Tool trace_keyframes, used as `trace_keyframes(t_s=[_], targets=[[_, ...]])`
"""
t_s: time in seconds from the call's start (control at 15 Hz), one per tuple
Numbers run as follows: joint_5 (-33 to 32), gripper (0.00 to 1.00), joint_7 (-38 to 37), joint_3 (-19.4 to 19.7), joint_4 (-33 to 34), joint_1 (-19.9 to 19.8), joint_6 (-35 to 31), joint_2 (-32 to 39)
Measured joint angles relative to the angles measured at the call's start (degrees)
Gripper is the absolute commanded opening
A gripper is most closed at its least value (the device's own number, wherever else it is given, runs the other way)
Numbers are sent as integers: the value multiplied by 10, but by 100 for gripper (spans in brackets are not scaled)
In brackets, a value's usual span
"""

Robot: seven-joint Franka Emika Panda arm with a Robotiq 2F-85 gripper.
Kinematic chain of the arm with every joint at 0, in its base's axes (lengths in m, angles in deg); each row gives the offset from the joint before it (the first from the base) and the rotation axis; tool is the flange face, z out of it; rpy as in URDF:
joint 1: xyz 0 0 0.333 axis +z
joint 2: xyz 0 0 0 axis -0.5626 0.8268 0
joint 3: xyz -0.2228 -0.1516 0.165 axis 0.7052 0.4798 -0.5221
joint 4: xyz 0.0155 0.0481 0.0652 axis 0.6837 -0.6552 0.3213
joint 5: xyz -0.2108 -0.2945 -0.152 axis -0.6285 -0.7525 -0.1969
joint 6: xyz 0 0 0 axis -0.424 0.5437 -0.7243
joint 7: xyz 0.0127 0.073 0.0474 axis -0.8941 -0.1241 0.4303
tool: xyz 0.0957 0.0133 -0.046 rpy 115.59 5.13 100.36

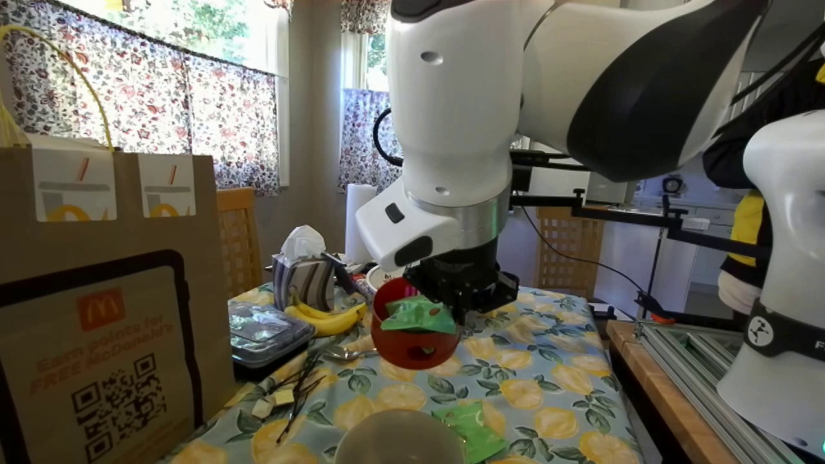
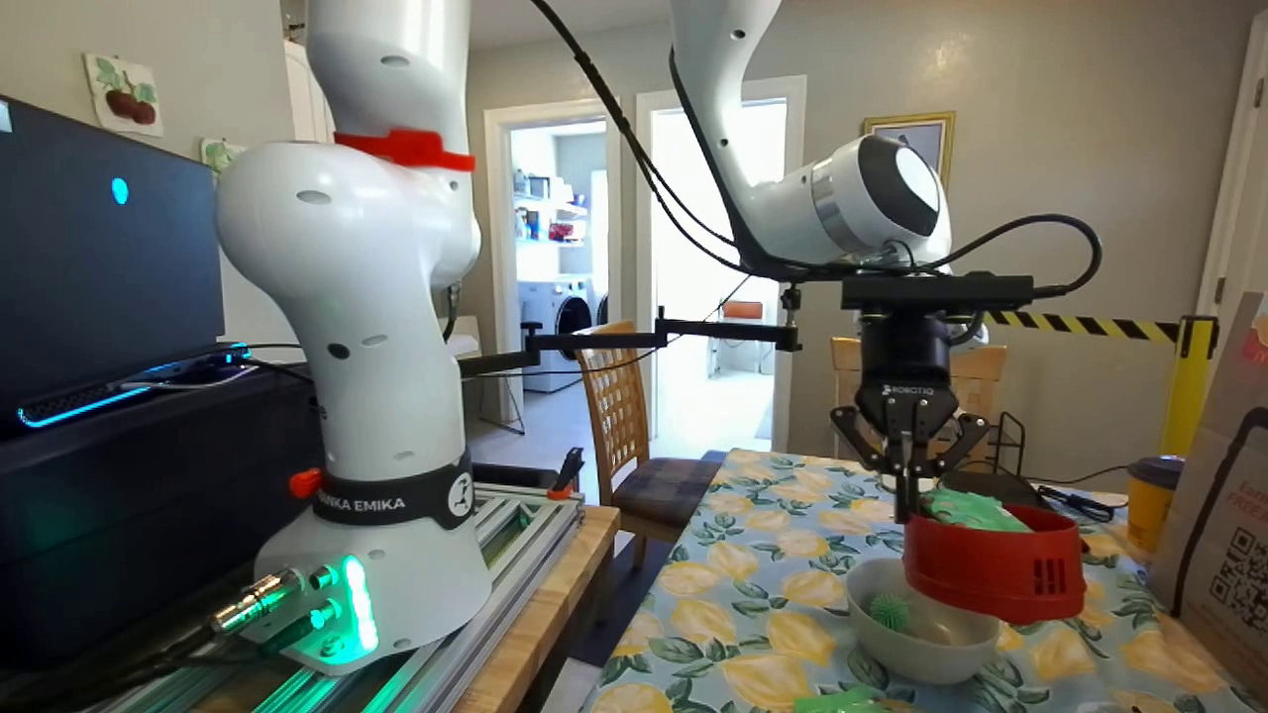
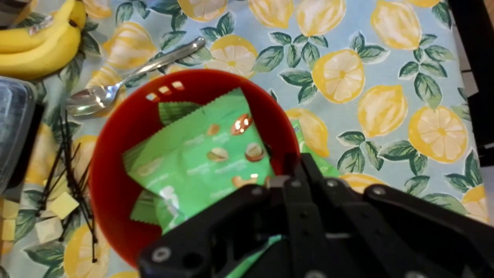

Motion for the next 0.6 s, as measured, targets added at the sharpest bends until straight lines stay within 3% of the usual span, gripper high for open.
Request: trace_keyframes(t_s=[0.6], targets=[[-57, 1, 3, -26, 33, 23, 81, 54]])
